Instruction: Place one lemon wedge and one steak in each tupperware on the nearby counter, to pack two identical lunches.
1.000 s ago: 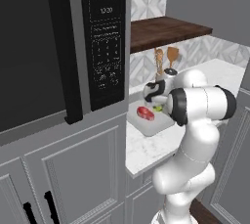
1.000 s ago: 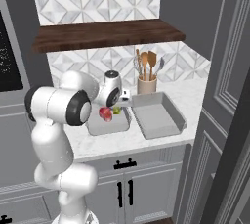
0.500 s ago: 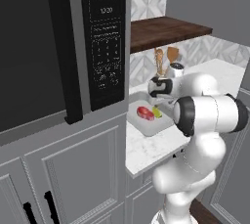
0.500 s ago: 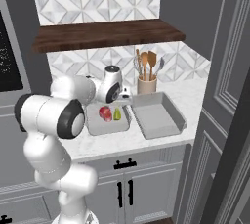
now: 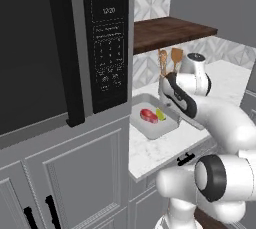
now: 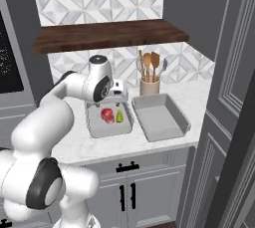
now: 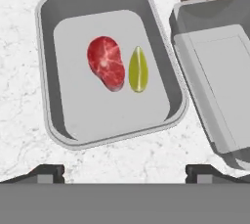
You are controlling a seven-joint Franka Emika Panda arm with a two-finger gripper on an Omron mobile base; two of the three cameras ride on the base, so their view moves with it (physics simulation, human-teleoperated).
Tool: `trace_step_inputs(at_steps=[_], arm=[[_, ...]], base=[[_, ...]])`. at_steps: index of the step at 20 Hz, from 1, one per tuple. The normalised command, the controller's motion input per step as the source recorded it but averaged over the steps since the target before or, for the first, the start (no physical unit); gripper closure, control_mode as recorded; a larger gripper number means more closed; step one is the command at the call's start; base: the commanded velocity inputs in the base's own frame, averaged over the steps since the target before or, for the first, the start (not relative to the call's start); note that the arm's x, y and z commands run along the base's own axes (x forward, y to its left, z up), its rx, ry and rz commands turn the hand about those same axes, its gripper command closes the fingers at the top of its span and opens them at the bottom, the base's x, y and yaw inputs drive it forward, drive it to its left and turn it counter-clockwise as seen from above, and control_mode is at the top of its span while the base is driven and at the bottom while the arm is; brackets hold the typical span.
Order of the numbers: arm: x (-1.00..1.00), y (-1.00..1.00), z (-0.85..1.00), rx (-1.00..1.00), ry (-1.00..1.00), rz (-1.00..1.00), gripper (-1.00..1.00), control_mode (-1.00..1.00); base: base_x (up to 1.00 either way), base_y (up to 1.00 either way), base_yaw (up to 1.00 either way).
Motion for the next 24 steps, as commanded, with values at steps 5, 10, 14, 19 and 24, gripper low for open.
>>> trace_step_inputs(at_steps=[5,10,14,19,24], arm=[[-0.4,0.12,0.17,-0.05,0.0,0.0,-1.0,1.0],[0.0,0.0,0.0,0.0,0.0,0.0,-1.0,1.0],[0.0,0.0,0.0,0.0,0.0,0.0,-1.0,1.0],[0.0,0.0,0.0,0.0,0.0,0.0,-1.0,1.0],[0.0,0.0,0.0,0.0,0.0,0.0,-1.0,1.0]], base=[[-0.6,0.09,0.0],[-1.0,0.01,-0.01],[-1.0,0.01,-0.08],[-1.0,0.05,-0.18],[-1.0,0.07,-0.49]])
